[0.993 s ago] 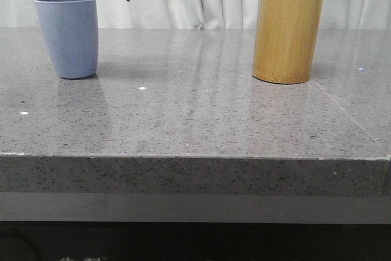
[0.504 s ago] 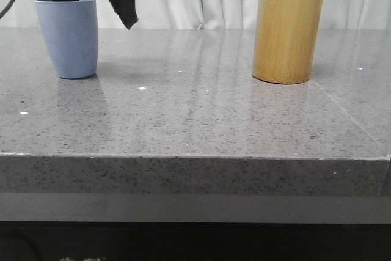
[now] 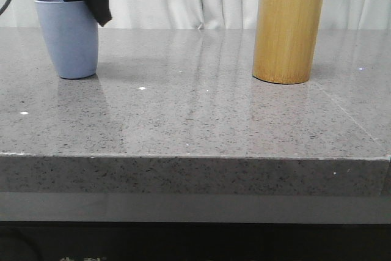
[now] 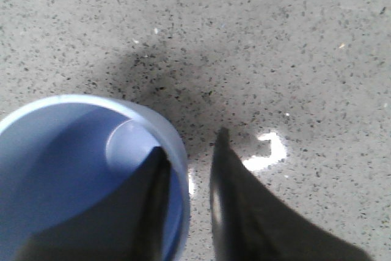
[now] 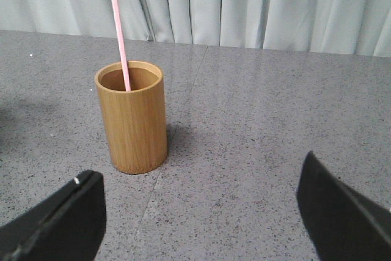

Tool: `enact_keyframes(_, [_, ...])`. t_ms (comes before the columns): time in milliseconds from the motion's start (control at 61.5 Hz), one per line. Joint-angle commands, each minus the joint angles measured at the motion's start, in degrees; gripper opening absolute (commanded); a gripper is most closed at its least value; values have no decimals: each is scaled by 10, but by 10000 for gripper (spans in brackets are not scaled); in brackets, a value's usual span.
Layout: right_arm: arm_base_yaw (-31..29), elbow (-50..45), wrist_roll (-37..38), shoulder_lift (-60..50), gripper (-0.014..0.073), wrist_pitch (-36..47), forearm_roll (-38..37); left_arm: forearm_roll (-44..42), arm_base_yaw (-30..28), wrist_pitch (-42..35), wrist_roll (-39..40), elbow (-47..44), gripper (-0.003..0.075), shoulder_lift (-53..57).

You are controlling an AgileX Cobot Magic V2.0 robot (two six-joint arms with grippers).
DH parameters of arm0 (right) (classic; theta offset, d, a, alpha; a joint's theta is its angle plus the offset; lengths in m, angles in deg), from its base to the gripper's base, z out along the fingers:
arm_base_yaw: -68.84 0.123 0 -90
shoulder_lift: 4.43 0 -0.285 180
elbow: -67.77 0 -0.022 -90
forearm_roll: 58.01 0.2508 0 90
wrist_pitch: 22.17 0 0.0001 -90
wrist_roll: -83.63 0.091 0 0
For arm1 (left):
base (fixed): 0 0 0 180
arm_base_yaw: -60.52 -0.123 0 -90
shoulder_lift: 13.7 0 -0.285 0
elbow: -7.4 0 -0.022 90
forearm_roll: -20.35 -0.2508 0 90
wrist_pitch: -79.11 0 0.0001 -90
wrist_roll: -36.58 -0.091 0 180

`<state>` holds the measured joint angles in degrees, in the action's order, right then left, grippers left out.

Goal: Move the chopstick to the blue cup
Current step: 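Lower the left gripper onto the rim of the light blue cup, then grip the cup rim with the left gripper and drag it toward the bamboo holder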

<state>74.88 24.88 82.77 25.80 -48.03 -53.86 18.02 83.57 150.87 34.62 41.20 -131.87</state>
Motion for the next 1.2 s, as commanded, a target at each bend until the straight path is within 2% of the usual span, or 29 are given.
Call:
enact_keyframes(0, [-2, 19, -4, 8, 642, 41, -3, -12, 0, 9, 5, 13, 23, 33])
enact_keyframes(65, [-2, 19, -4, 8, 642, 41, -3, -17, 0, 9, 5, 13, -18, 33])
enact_keyframes(228, [-2, 19, -4, 8, 642, 42, -3, -28, 1, 9, 5, 23, -19, 35])
enact_keyframes(374, [-2, 19, -4, 8, 642, 42, -3, 6, 7, 9, 5, 31, -19, 45])
enact_keyframes(488, [-2, 19, -4, 8, 642, 42, -3, 33, 28, 9, 5, 32, -19, 50])
enact_keyframes(895, [-2, 19, -4, 8, 642, 42, -3, 40, 110, -16, 5, 60, -19, 31])
enact_keyframes(1188, [-2, 19, -4, 8, 642, 42, -3, 77, 121, -5, 5, 122, -19, -14])
